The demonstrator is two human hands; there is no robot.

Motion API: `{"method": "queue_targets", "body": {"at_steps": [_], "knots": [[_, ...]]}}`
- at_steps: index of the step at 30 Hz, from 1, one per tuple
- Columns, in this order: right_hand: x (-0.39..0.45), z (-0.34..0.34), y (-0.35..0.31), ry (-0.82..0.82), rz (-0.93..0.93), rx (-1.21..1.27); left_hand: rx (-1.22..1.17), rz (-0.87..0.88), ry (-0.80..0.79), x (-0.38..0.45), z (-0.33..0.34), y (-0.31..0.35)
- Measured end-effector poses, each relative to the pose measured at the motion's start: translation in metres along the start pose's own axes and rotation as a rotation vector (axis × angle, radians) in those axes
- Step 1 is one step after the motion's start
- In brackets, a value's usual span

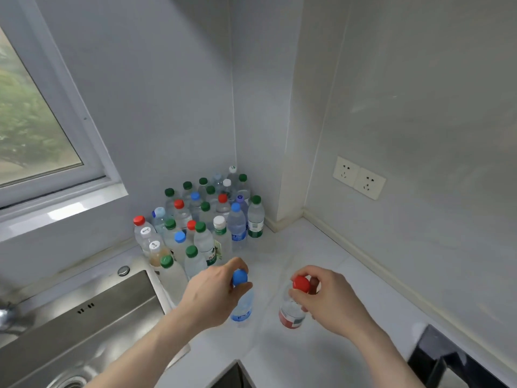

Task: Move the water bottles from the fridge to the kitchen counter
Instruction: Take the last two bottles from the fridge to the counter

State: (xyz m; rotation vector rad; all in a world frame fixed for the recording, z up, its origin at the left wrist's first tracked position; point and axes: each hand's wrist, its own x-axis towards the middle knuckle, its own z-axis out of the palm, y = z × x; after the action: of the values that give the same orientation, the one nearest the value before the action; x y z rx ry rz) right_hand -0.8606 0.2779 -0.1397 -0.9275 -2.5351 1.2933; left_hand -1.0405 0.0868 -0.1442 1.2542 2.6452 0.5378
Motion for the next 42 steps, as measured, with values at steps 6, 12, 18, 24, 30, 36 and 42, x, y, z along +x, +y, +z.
{"method": "queue_targets", "body": {"at_steps": [6,12,18,24,30,36,42], "knots": [[0.042,0.024,-0.018,0.016,0.041,-0.012,0.093,0.036,-0.036,0.049,-0.005,-0.043],[0.068,0.042,-0.030,0.014,0.060,-0.061,0.200,0.066,-0.088,0.093,0.002,-0.074],[0.088,0.052,-0.035,0.008,0.091,-0.093,0.266,0.084,-0.118,0.127,0.010,-0.097],[0.113,0.064,-0.039,0.012,0.124,-0.125,0.271,0.067,-0.146,0.147,0.019,-0.119],[0.147,0.080,-0.042,-0.010,0.137,-0.199,0.265,0.020,-0.149,0.153,0.028,-0.136],[0.187,0.103,-0.048,-0.052,0.133,-0.247,0.266,-0.016,-0.144,0.159,0.030,-0.137],[0.216,0.125,-0.055,-0.074,0.109,-0.320,0.289,-0.032,-0.156,0.162,0.025,-0.135]]}}
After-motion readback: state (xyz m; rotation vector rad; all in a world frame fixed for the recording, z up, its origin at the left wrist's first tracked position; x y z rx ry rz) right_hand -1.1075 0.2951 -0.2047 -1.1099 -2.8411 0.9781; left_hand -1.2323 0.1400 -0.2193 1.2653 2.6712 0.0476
